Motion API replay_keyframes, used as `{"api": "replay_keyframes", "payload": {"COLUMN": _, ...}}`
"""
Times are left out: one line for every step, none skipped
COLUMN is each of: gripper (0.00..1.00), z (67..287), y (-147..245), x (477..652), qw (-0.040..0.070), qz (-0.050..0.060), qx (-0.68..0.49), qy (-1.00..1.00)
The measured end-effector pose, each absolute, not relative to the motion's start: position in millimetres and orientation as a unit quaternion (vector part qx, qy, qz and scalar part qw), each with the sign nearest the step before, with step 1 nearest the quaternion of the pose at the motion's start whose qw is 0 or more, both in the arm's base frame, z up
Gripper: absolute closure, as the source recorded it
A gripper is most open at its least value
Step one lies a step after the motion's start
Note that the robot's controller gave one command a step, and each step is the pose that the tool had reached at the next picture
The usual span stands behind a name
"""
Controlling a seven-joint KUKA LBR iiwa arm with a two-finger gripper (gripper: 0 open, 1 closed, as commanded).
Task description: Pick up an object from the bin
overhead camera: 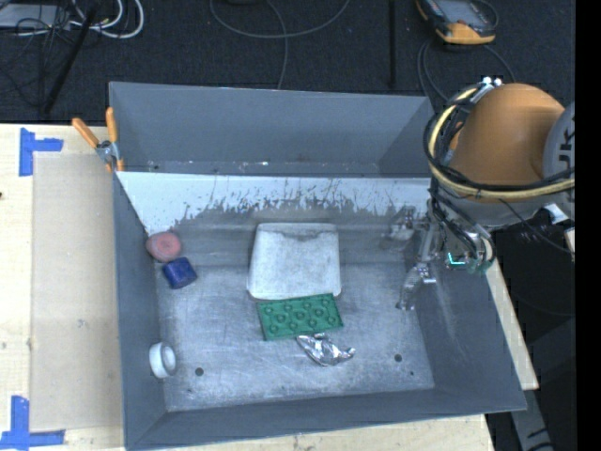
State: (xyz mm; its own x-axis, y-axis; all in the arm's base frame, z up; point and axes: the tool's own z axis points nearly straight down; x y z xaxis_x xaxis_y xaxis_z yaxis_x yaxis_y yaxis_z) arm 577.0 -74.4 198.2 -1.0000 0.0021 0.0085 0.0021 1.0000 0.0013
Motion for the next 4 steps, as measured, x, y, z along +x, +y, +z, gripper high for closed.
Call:
{"api": "replay_keyframes", "payload": {"gripper": 0.00, "z": 70.4, "y": 10.9, "x": 551.8, "qw": 0.001, "qz": 0.000, "qx": 0.047, "qy": -0.999}}
{"api": "replay_keyframes", "payload": {"gripper": 0.00, "z": 100.5, "y": 58.7, "x": 549.5, "qw": 0.000, "qz": -0.001, "qx": -0.008, "qy": -1.000}}
{"api": "replay_keyframes", "payload": {"gripper": 0.00, "z": 99.4, "y": 55.8, "x": 560.7, "qw": 0.000, "qz": 0.000, "qx": -0.037, "qy": -0.999}}
{"api": "replay_keyframes", "payload": {"gripper": 0.00, "z": 73.8, "y": 63.3, "x": 573.2, "qw": 0.003, "qz": 0.000, "qx": -0.035, "qy": -0.999}}
